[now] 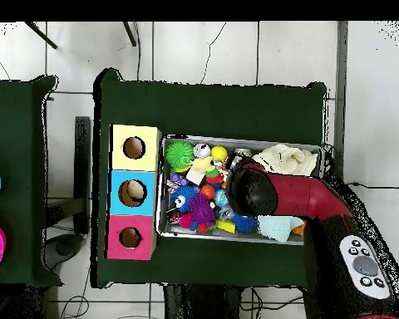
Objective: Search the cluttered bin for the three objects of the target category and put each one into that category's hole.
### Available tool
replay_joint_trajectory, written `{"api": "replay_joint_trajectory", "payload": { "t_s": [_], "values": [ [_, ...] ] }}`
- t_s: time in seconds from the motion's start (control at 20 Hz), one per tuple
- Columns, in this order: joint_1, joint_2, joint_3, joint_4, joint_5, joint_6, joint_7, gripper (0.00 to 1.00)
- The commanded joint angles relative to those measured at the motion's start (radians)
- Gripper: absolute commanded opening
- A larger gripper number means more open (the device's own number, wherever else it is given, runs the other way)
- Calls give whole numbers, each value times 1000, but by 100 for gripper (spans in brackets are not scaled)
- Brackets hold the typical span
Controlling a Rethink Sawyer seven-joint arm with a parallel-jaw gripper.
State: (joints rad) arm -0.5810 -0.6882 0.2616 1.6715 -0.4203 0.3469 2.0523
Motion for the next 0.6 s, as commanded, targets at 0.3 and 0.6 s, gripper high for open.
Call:
{"api": "replay_joint_trajectory", "payload": {
  "t_s": [0.3, 0.6],
  "values": [
    [-223, 23, 433, 137, -211, 224, -681, 100],
    [-248, -12, 439, 173, -218, 233, -675, 100]
  ]
}}
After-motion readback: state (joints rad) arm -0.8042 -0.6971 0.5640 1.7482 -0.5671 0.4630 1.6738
